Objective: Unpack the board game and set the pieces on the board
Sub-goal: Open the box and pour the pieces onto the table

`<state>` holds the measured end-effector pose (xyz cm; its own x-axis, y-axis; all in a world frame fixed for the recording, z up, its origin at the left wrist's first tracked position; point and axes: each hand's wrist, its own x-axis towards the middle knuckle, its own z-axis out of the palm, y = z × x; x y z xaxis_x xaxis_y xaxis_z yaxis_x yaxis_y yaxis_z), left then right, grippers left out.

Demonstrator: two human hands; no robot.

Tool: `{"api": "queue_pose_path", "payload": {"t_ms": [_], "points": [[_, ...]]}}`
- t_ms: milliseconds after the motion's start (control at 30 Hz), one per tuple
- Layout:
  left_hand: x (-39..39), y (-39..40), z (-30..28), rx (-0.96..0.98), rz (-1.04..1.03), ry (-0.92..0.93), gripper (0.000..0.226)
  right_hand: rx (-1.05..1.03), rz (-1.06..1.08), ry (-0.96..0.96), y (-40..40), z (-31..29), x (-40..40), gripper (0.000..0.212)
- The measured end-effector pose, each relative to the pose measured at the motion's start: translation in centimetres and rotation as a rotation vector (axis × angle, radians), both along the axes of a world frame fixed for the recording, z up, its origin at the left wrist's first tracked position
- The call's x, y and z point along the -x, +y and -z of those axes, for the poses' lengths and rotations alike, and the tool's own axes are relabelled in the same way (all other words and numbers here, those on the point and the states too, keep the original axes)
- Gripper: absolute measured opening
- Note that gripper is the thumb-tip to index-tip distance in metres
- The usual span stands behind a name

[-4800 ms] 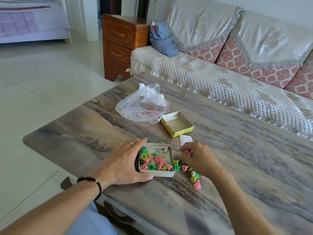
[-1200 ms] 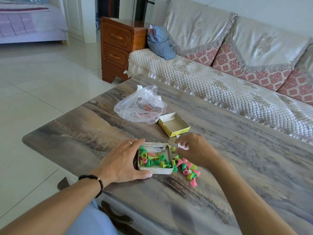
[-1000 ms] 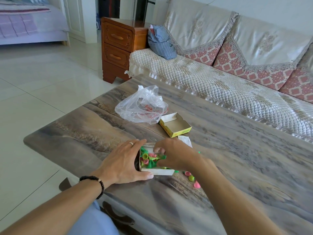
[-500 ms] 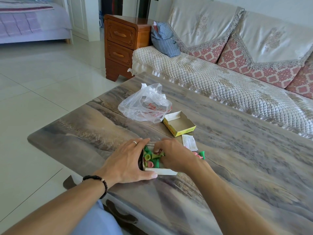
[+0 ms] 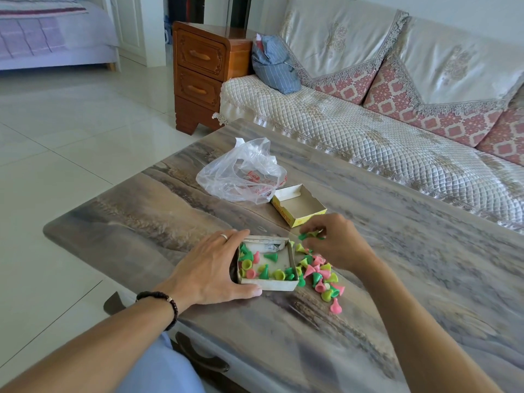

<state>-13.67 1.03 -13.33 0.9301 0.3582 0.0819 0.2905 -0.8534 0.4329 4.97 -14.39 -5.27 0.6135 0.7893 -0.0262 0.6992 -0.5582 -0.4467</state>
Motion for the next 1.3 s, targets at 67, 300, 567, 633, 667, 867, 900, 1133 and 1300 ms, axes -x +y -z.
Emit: {"api": "queue_pose_path", "payload": {"t_ms": [67,300,567,633,667,867,900,1133,1300], "points": [[0.0,0.1,0.1,0.005,0.002,-0.003,0.113,0.087,-0.002,-0.065,-0.9,0.3,-0.5,0.020],[0.1,0.1,-0.2,0.033,0.017,-0.010,0.115,0.229,-0.073,-0.139,-1.8,0.5,0.1,0.031],[0.1,0.3,0.0,0.042,0.011,-0.013,0.112,0.066,-0.248,-0.044,1.6,0.4,4.1,0.042],[0.1,0.4,0.0,0.046,0.011,-0.020,0.111,0.126,-0.328,-0.014,2.7,0.9,5.1,0.047],[0.1,0.3,0.0,0.043,0.011,-0.024,0.111,0.155,-0.368,-0.013,3.2,1.2,5.3,0.047],[0.1,0.3,-0.1,0.033,0.012,-0.032,0.110,0.191,-0.400,-0.046,4.7,2.1,5.3,0.030],[0.1,0.3,-0.1,0.031,0.011,-0.038,0.110,0.185,-0.387,-0.065,4.7,2.1,5.5,0.026],[0.0,0.2,-0.1,0.038,0.010,-0.045,0.109,0.126,-0.286,-0.062,4.2,2.5,4.8,0.024],[0.0,0.2,-0.1,0.053,0.006,-0.036,0.110,-0.017,-0.205,0.015,3.3,1.6,4.0,0.014]]}}
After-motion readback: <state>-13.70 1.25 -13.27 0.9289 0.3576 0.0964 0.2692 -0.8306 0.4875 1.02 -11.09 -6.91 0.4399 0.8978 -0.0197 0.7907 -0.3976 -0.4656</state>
